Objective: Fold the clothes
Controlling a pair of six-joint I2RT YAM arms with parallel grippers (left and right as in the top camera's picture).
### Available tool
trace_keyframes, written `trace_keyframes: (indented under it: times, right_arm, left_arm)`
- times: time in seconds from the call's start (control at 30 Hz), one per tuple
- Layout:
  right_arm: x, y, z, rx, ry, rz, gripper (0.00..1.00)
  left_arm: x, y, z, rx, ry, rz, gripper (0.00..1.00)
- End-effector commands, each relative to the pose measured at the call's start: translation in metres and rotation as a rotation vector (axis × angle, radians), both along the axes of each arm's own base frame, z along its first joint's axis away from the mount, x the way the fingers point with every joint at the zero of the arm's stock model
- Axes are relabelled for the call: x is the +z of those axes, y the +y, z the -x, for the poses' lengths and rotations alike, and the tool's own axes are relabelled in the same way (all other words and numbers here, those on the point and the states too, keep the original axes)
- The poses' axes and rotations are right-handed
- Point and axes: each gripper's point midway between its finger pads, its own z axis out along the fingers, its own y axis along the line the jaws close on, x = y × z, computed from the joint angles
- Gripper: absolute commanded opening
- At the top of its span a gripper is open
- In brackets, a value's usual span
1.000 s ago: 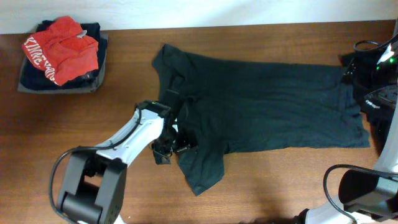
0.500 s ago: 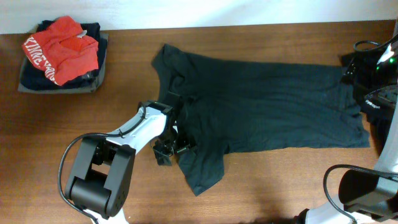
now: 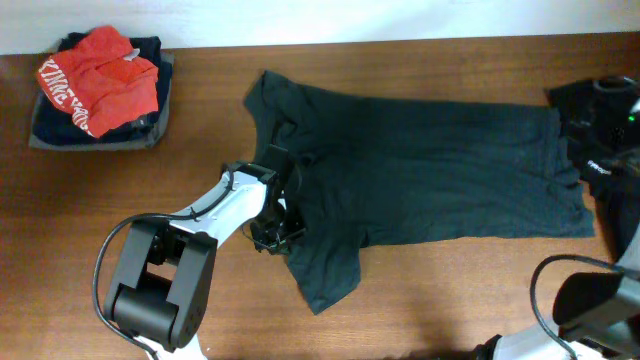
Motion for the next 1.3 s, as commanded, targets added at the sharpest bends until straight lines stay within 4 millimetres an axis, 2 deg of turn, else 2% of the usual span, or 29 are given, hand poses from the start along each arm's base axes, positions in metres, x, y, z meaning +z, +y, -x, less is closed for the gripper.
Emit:
trace_keyframes:
  times: [0.0,0.13,0.23,0.4,0.5,0.67,0.83,1.03,1.2,1.27]
  right_arm:
    - [-0.008,-0.012,0.015,-0.07,-0.011,-0.048,0.99]
    - [-0.035,-0.026,0.024,-0.126,-0.001,-0.102,0.99]
    - [-0.065,-0.028,0.023,-0.15,-0.02,-0.179,0.99]
    - [-0.119,-0.023,0.026,-0.175,-0.037,-0.277,0.99]
    - [-0.141,-0.028,0.031,-0.191,-0.037,-0.27,0.99]
    - [-0.16,-0.046,0.036,-0.232,-0.051,-0.246,0.99]
    - [-0.173,-0.069,0.053,-0.356,-0.048,-0.242,0.99]
    - [-0.187,-0.072,0.05,-0.348,-0.043,-0.255,1.0]
    - [-0.21,-0.075,0.053,-0.357,0.009,-0.263,0.95]
    - [-0.219,-0.075,0.054,-0.364,0.023,-0.275,0.88]
  left_arm:
    - [-0.003,0.001,-0.002,0.003,-0.001,-0.003,0.16]
    - [-0.003,0.001,-0.002,0.004,-0.001,0.0,0.06]
    - [-0.003,0.001,-0.002,0.004,-0.001,0.001,0.03]
    - [-0.003,0.001,-0.002,0.004,-0.001,0.001,0.03]
    - [-0.002,0.0,-0.002,0.004,0.001,0.004,0.03]
    - [-0.002,0.0,-0.001,0.004,0.002,0.007,0.03]
    - [-0.002,0.0,-0.001,0.003,0.002,0.007,0.03]
    - [-0.002,0.002,-0.003,0.012,0.002,0.008,0.01]
    - [-0.002,0.001,-0.001,0.013,0.01,0.013,0.01]
    - [-0.001,0.002,-0.001,0.012,0.013,0.011,0.01]
